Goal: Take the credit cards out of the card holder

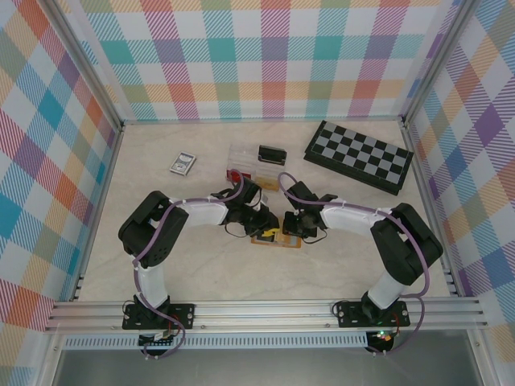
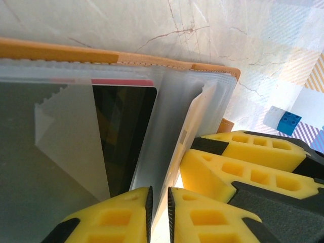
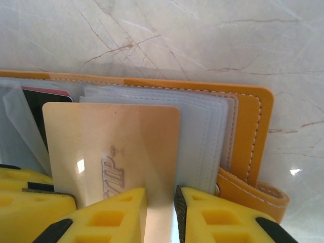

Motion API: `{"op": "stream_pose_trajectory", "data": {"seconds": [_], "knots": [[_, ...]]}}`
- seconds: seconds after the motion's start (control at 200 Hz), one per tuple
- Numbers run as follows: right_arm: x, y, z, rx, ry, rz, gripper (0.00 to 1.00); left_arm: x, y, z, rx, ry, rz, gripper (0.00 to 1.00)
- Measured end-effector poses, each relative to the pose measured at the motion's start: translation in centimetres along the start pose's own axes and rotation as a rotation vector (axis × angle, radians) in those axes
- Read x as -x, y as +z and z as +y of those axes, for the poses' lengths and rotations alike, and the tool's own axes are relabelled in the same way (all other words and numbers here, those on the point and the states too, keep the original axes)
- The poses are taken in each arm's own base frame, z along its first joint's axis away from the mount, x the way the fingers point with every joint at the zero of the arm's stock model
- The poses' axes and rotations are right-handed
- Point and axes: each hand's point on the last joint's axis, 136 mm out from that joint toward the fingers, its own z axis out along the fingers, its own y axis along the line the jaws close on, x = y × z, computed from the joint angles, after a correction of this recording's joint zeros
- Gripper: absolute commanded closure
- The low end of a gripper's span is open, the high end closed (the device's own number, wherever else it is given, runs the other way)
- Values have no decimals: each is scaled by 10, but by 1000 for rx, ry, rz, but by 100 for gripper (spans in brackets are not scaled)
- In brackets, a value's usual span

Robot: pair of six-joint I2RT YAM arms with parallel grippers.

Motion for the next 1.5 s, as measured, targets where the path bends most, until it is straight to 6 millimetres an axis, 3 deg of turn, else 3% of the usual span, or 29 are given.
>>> {"op": "stream_pose_trajectory", "data": {"seconds": [0.425, 0.645, 0.785, 0.885, 1.09, 1.275, 1.5], "knots": [[1, 0, 0, 3, 2, -1, 75, 0, -11, -1, -18, 51, -21, 97], [2, 0, 1, 13, 8, 2, 73, 4, -41, 0, 6, 79, -71, 100], [4, -4, 3, 46, 4, -14, 64, 5, -67, 1, 42, 98, -118, 100], [7, -19, 10, 100, -10, -45, 51, 6, -88, -2, 53, 111, -158, 100], [28, -74, 49, 350, -60, -140, 29, 12, -130, -19, 10, 120, -263, 100], [41, -99, 77, 593, -18, -127, 28, 21, -155, -34, -134, 77, -348, 100], [51, -118, 109, 820, 48, -68, 29, 22, -160, -43, -262, 36, -349, 100]]}}
